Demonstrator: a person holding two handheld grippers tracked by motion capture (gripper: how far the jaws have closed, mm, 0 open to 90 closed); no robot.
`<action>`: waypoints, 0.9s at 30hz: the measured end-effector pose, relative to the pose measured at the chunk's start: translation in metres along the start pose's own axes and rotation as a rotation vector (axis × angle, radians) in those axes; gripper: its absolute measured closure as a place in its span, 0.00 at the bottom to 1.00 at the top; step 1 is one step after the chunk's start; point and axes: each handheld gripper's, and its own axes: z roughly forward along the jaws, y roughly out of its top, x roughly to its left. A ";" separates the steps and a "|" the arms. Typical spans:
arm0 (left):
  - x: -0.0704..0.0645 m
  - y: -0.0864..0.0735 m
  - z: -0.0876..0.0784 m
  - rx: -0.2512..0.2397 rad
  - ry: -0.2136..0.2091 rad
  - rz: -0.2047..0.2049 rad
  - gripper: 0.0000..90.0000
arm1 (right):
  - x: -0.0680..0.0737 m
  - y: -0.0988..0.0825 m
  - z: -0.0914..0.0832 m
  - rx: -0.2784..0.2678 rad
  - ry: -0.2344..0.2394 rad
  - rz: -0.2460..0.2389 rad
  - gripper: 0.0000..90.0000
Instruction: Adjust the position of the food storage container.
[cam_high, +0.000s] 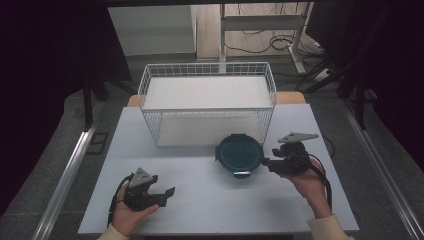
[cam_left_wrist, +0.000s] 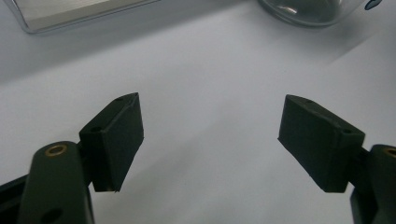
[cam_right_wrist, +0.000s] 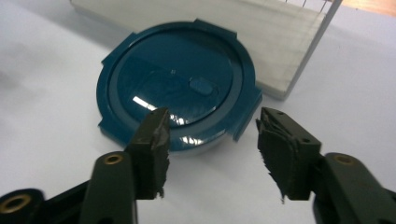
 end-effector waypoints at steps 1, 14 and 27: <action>0.000 0.000 0.000 -0.001 -0.001 -0.004 0.24 | 0.000 0.000 0.000 0.000 0.000 0.000 0.50; 0.001 0.000 0.001 0.003 -0.004 -0.005 0.24 | -0.014 0.021 0.031 0.048 -0.009 -0.057 0.83; 0.003 -0.001 0.001 0.008 -0.020 -0.009 0.24 | -0.024 0.046 0.072 0.104 -0.090 -0.172 0.99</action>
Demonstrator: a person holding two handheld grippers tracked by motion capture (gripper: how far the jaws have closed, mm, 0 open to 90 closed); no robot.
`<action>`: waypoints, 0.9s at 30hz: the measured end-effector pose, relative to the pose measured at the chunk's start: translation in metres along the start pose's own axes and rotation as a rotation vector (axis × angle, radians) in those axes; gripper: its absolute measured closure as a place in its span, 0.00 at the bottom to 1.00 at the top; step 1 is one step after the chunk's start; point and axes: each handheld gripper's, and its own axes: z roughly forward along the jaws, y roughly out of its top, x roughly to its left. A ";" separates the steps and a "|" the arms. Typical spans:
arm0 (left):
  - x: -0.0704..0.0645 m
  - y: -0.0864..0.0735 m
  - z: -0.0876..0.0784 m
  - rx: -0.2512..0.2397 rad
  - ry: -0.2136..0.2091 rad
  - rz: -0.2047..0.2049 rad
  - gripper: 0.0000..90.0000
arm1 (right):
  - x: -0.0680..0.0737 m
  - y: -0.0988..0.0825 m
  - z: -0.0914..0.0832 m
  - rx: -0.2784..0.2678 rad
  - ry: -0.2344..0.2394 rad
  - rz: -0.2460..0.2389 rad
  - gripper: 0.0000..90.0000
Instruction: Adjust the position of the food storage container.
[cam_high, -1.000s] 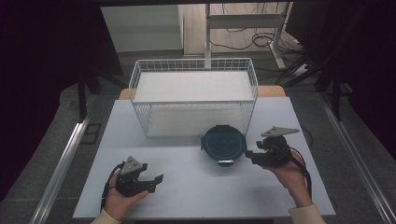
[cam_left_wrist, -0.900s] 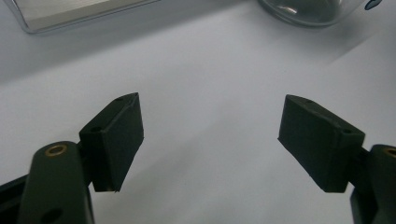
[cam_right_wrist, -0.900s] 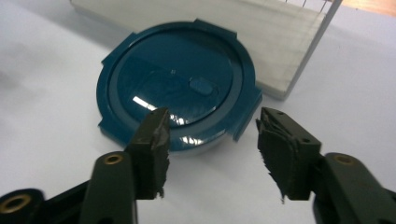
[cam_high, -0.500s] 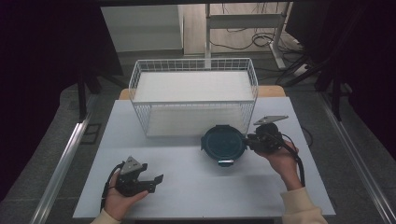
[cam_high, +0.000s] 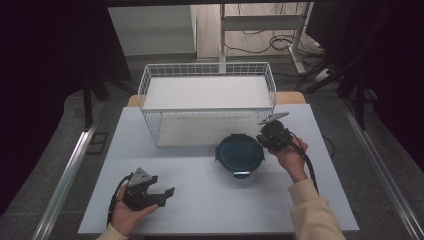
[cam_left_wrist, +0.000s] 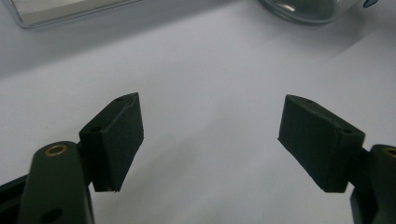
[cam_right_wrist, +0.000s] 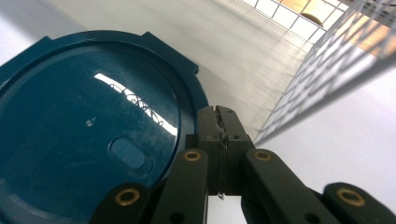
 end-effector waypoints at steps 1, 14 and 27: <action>0.000 0.000 0.001 0.003 0.001 0.002 0.24 | -0.001 0.002 0.005 0.016 -0.014 -0.021 0.99; 0.003 -0.001 0.002 0.011 0.005 -0.001 0.24 | -0.003 0.007 0.026 0.050 -0.037 -0.081 0.99; 0.002 -0.001 0.004 0.016 0.001 -0.002 0.24 | -0.001 0.005 0.034 0.065 -0.044 -0.113 1.00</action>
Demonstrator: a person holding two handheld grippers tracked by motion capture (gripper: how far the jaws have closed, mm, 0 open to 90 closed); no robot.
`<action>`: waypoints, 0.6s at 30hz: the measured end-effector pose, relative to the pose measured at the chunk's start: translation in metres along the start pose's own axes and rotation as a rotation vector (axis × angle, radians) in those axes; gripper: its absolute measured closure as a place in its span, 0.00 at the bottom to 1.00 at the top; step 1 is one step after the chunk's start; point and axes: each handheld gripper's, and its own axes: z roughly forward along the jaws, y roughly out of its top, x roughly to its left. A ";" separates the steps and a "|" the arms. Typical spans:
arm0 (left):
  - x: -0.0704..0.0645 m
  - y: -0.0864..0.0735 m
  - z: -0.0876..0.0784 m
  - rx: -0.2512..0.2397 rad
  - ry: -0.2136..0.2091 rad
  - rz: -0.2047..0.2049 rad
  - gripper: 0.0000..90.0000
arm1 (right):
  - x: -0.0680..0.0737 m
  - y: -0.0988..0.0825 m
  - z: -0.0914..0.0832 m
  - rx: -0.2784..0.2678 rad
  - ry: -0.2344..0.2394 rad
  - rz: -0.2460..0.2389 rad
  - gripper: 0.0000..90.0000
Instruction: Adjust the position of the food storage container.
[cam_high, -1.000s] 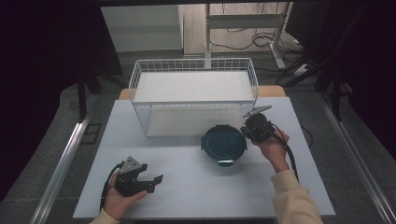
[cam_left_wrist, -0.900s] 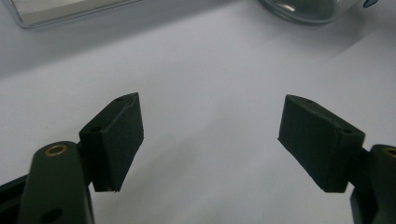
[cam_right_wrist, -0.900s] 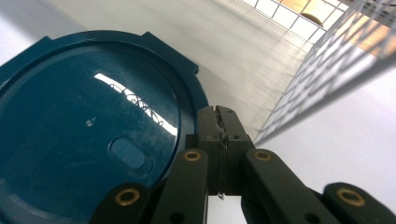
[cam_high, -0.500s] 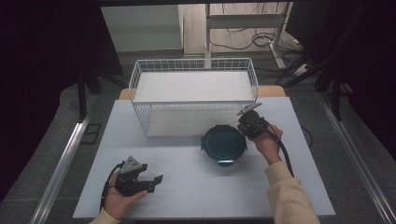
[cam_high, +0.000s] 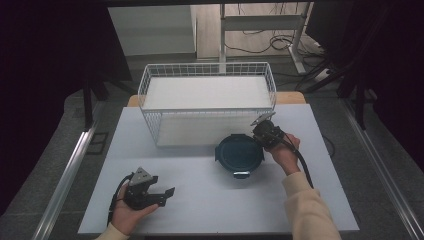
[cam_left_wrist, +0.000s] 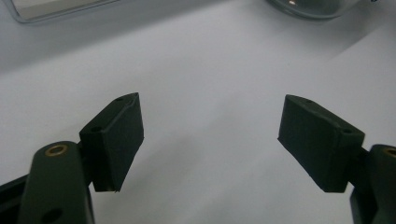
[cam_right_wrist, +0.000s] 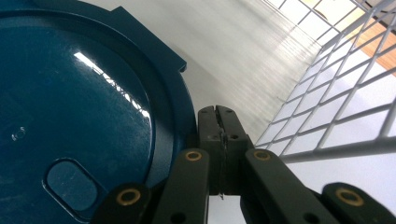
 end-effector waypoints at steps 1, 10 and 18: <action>0.000 0.000 0.000 0.000 0.000 0.000 0.24 | 0.000 0.000 0.000 0.000 0.000 0.000 1.00; -0.001 0.000 0.000 0.000 0.001 -0.002 0.24 | 0.005 0.001 0.000 -0.010 0.011 -0.012 1.00; 0.001 0.000 0.000 0.000 -0.001 -0.006 0.24 | 0.017 0.003 0.000 -0.014 0.049 -0.023 1.00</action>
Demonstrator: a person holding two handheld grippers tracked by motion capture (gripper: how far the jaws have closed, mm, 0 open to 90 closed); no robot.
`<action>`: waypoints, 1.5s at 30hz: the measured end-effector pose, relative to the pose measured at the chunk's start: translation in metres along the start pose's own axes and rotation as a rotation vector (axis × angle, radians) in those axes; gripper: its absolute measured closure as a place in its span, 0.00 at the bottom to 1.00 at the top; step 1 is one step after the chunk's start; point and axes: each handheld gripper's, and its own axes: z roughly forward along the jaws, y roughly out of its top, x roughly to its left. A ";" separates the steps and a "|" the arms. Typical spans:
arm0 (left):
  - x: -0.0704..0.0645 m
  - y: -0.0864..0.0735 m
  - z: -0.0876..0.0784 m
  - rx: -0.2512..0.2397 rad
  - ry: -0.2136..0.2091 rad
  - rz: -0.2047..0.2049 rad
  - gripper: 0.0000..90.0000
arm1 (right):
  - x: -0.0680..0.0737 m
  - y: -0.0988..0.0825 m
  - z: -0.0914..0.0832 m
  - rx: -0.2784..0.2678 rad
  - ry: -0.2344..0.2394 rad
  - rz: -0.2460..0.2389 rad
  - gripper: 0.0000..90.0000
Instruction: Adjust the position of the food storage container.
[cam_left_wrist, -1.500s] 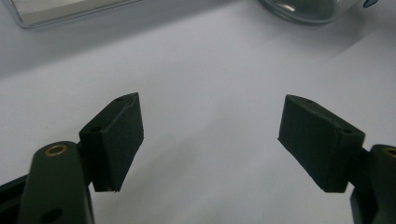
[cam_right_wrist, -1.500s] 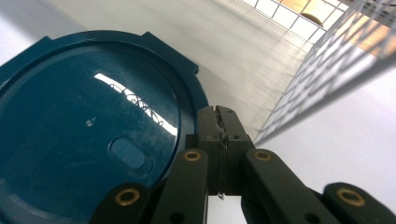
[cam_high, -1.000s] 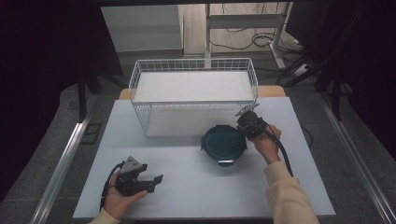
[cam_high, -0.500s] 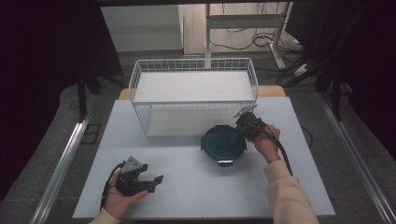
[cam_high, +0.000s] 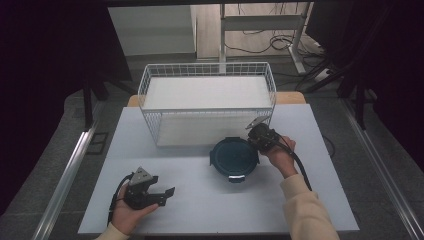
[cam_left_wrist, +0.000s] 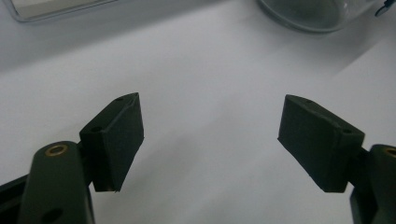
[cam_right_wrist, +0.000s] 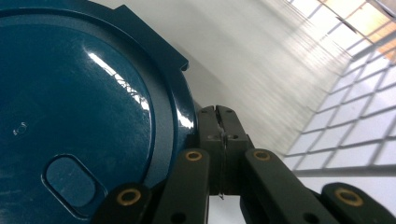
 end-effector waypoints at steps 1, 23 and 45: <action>0.000 0.000 0.000 0.000 0.000 0.000 0.24 | 0.000 0.000 0.000 0.000 0.000 0.000 1.00; -0.001 0.001 0.001 0.000 0.003 -0.001 0.24 | 0.043 -0.001 -0.009 -0.015 0.080 -0.033 1.00; 0.002 0.001 -0.001 -0.006 0.010 -0.006 0.24 | 0.045 -0.009 -0.029 -0.123 0.111 0.058 1.00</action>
